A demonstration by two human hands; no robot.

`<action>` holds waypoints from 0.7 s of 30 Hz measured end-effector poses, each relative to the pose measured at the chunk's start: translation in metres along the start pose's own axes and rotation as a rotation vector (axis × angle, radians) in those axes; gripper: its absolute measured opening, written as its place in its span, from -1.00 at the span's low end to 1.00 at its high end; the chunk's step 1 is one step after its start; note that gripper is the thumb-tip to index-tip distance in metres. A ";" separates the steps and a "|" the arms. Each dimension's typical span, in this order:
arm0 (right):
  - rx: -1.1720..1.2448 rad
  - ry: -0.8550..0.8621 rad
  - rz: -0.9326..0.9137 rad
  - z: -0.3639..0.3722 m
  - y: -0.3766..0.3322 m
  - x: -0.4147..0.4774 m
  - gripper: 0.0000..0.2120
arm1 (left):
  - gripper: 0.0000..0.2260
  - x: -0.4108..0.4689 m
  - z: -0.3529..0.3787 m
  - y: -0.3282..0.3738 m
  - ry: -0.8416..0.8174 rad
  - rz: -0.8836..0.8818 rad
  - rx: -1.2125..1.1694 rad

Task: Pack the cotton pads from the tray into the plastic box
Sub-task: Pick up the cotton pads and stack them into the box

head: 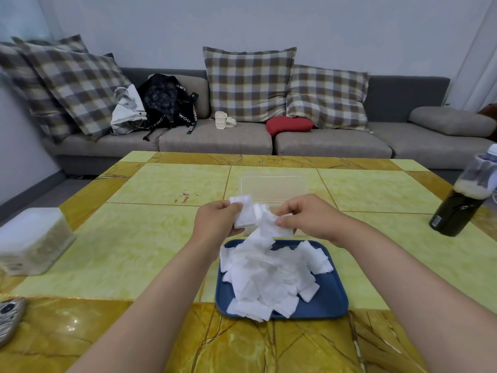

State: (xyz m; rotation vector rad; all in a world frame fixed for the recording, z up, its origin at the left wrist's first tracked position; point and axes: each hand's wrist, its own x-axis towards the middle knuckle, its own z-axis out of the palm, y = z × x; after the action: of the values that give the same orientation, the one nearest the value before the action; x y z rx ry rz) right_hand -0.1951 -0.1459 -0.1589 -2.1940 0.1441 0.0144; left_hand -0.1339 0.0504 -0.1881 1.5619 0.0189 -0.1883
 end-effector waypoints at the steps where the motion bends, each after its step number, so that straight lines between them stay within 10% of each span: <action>1: 0.090 0.009 0.015 -0.003 0.000 -0.001 -0.92 | -0.87 -0.001 0.002 0.001 -0.011 -0.027 -0.030; 8: 0.657 0.017 0.123 -0.003 -0.018 -0.005 -0.80 | -0.82 -0.010 0.016 0.003 -0.170 -0.128 -0.226; 21: 0.555 0.259 0.245 0.019 -0.023 0.000 -0.80 | -0.66 -0.019 0.024 0.011 -0.347 -0.178 -0.445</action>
State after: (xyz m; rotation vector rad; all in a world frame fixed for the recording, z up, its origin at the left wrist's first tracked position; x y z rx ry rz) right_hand -0.1914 -0.1172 -0.1514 -1.6071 0.4999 -0.1553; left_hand -0.1537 0.0283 -0.1746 1.0686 -0.0689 -0.5555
